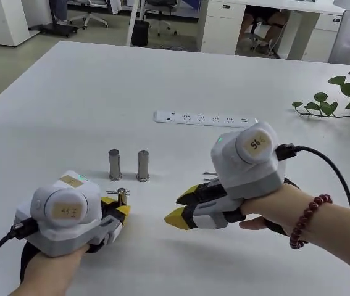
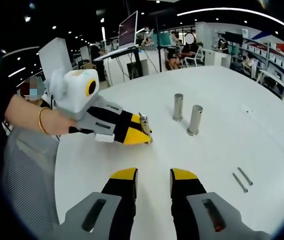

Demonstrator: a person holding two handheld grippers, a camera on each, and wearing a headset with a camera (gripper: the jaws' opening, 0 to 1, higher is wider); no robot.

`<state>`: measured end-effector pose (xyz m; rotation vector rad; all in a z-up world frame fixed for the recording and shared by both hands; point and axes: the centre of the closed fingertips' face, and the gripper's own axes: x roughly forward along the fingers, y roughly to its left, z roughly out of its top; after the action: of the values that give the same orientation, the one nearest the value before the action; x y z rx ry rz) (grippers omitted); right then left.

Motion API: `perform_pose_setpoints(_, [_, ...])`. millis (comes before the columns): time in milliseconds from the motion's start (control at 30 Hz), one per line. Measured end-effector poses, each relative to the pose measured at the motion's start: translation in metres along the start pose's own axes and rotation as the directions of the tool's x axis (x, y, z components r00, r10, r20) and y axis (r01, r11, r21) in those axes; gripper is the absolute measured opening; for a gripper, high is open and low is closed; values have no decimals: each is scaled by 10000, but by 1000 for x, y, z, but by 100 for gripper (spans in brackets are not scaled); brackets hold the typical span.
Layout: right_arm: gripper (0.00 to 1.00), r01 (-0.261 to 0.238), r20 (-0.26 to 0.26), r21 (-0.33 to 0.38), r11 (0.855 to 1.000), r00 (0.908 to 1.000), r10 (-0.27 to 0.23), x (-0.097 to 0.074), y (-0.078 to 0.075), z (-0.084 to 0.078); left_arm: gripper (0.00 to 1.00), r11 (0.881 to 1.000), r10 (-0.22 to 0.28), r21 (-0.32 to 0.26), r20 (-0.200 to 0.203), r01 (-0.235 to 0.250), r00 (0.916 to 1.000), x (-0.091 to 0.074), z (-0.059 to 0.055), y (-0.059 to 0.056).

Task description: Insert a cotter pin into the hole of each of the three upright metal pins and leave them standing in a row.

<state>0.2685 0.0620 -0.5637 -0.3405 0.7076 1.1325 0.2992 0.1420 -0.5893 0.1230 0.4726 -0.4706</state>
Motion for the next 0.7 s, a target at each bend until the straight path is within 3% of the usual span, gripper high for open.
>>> perform_pose_setpoints(700, [20,108,104,675,9977,9999,-115,-2,-4,-6,6,9997,-22,-238,-49,21,10000,1,-1,2])
